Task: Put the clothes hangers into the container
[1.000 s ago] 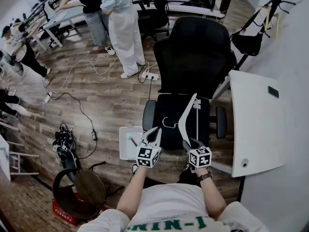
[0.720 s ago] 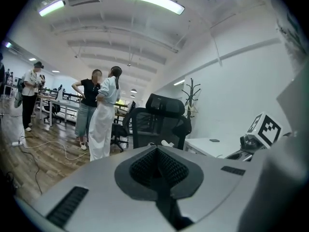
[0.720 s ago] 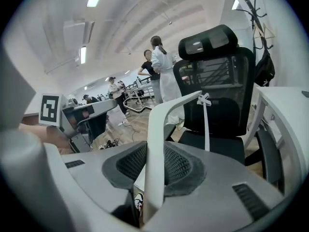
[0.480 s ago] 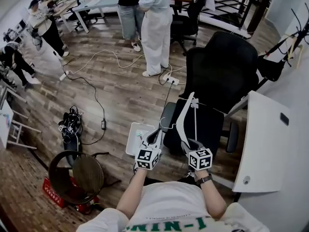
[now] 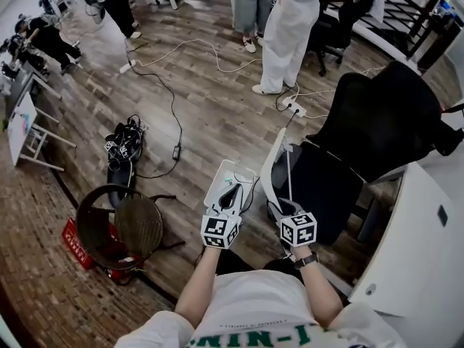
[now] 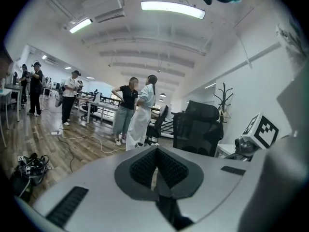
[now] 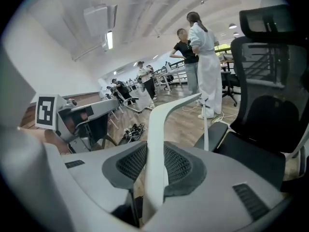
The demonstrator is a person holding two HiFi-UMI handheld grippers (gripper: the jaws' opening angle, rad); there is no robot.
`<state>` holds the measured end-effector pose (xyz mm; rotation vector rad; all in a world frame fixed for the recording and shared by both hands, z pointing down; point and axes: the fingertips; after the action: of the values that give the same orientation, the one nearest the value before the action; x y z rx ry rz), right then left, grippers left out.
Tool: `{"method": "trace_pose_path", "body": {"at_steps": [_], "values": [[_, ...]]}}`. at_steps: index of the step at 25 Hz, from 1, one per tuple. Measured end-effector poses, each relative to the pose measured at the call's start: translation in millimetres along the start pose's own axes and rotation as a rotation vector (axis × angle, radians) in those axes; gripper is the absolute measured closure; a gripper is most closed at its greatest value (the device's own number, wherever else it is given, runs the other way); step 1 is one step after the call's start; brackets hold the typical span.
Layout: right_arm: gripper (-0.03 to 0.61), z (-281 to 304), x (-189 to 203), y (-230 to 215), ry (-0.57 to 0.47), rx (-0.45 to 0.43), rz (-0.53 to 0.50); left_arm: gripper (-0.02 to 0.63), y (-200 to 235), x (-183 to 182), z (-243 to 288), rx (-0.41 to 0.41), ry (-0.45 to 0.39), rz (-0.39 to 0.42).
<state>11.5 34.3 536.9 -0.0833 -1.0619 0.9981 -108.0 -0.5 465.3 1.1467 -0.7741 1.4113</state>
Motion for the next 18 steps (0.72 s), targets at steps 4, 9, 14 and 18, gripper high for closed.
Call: {"method": "trace_pose_path", "body": {"at_steps": [4, 9, 14, 18], "values": [[0.456, 48, 0, 13, 0.069, -0.057, -0.001, 0.601, 42, 7, 2, -0.055, 0.026, -0.019], [0.456, 110, 27, 29, 0.163, -0.124, 0.024, 0.601, 88, 34, 1, -0.1, 0.077, -0.034], [0.456, 176, 70, 26, 0.261, -0.148, 0.064, 0.601, 131, 74, 14, -0.117, 0.14, -0.04], [0.456, 222, 114, 6, 0.325, -0.154, 0.121, 0.601, 156, 114, 33, -0.114, 0.196, -0.036]]}}
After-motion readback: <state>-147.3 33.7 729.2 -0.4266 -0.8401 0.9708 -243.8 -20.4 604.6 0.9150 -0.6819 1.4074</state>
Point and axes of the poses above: the fingertips, and each gripper's own axes: z forward along the fingers, y to its left, x out of its underside, and after that the axes turned 13 degrees about -x, right-handed
